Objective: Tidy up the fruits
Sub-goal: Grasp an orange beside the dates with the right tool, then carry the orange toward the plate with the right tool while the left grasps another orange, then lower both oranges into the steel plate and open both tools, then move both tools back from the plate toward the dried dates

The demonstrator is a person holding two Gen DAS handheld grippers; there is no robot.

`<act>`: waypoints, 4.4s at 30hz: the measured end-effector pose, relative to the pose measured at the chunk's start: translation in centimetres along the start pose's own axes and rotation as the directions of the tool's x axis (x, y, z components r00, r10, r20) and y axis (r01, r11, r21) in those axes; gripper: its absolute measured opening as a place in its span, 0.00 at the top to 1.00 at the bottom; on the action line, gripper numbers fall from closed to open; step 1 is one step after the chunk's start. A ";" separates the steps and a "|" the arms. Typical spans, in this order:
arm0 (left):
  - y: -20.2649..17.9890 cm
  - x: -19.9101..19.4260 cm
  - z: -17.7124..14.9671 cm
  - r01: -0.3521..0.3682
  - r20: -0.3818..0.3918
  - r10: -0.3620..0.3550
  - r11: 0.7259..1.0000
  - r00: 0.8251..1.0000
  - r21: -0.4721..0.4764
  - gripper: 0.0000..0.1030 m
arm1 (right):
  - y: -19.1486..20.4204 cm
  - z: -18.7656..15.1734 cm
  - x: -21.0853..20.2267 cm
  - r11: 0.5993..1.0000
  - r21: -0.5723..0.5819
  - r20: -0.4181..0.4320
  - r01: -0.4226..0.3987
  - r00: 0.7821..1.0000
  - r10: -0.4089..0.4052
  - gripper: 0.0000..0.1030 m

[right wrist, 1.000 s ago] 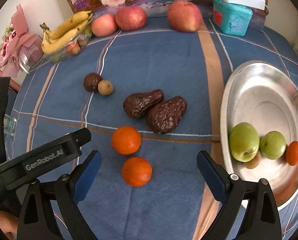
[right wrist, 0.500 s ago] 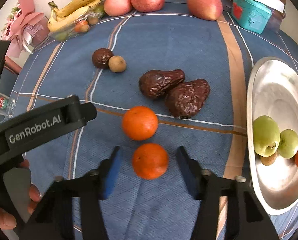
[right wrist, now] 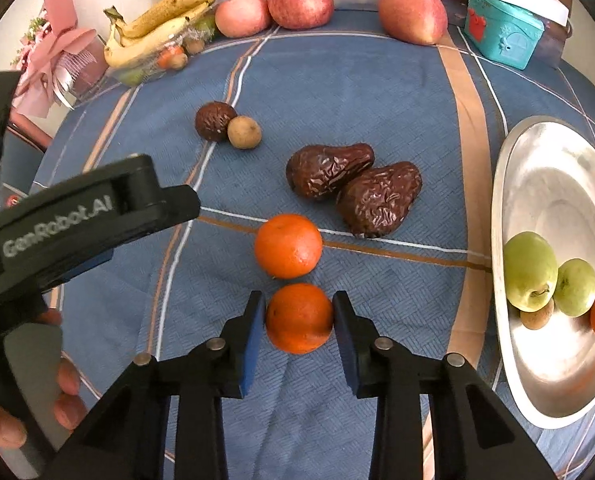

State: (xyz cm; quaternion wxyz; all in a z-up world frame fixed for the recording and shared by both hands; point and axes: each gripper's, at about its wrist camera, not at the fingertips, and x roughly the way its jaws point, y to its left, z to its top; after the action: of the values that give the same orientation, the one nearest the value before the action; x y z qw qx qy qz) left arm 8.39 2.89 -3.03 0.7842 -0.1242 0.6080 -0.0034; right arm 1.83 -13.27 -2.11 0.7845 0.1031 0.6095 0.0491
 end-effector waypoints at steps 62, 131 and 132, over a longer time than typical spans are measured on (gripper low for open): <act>-21.8 -1.2 -5.6 0.283 -0.014 -0.323 0.807 0.946 0.519 0.64 | -20.9 -1.5 -8.1 0.814 0.575 0.232 0.076 0.940 -0.251 0.65; -7.7 -2.1 5.1 -0.128 0.282 0.038 0.943 0.959 0.308 0.00 | -14.9 1.4 -8.1 0.882 0.447 0.259 0.153 0.921 -0.291 0.06; -7.3 -2.1 5.3 -0.113 0.281 0.025 0.947 0.959 0.301 0.00 | -14.3 1.7 -8.2 0.888 0.437 0.269 0.144 0.921 -0.282 0.06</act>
State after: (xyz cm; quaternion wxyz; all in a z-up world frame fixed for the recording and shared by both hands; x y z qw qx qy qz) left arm 14.00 -2.84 1.60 0.8700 0.0247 0.4894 -0.0553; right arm 0.65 -29.05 2.87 0.8355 0.2031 0.4761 -0.1846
